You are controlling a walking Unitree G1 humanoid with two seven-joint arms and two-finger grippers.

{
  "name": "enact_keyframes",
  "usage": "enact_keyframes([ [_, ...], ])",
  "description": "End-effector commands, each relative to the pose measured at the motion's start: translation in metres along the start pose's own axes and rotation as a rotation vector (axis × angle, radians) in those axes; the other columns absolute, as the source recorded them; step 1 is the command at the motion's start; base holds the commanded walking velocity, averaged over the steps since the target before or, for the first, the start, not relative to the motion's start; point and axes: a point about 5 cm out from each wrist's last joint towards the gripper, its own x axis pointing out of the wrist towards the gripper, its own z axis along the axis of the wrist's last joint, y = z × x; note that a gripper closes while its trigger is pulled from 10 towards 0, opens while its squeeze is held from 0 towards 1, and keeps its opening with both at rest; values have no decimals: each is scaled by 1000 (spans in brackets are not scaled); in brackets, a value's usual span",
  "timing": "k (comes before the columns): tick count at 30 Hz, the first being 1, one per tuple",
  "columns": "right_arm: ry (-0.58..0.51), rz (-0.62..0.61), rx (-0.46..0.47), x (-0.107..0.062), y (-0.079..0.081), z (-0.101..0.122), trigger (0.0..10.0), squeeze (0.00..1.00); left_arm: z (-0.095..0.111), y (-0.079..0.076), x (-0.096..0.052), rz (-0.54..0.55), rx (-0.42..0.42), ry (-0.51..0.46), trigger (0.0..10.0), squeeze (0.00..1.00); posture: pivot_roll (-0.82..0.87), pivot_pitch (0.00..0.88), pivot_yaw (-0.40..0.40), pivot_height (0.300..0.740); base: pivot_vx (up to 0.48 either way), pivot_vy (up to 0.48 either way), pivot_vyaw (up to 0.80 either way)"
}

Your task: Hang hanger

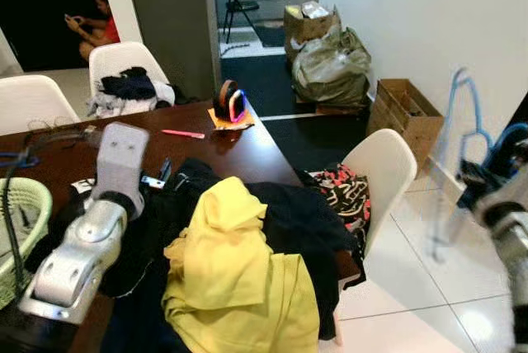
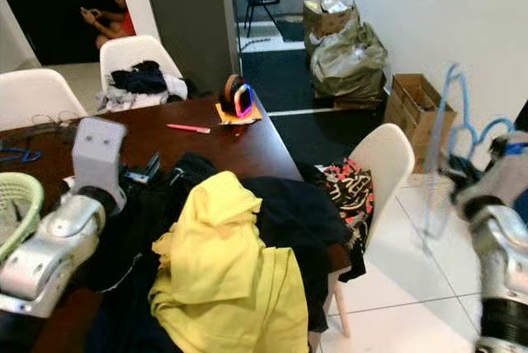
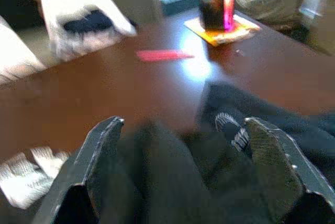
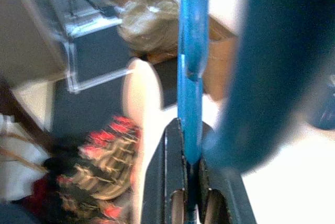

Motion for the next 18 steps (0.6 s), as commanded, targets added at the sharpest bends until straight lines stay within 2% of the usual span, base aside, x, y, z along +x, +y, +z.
enact_keyframes([
  [1,8,-26,-29,0,-3,-4,10000,0,-11,3,-1,-2,-33,53,10000,0,-3,0,0,740,0,0,0],
  [2,48,-83,-58,-5,-18,-19,10000,0,-33,2,-5,-7,-146,99,10000,0,-4,0,0,740,-349,0,0],
  [4,48,-83,-58,-5,-18,-19,10000,0,-33,2,-5,-7,-146,99,10000,0,-4,0,0,740,-349,0,0],
  [5,81,-109,-69,-9,-25,-31,10000,0,-49,1,-8,-3,-220,124,10000,0,9,0,8,740,-266,0,0],
  [18,81,-109,-69,-9,-25,-31,10000,0,-49,1,-8,-3,-220,124,10000,0,9,0,8,740,-266,0,0],
])
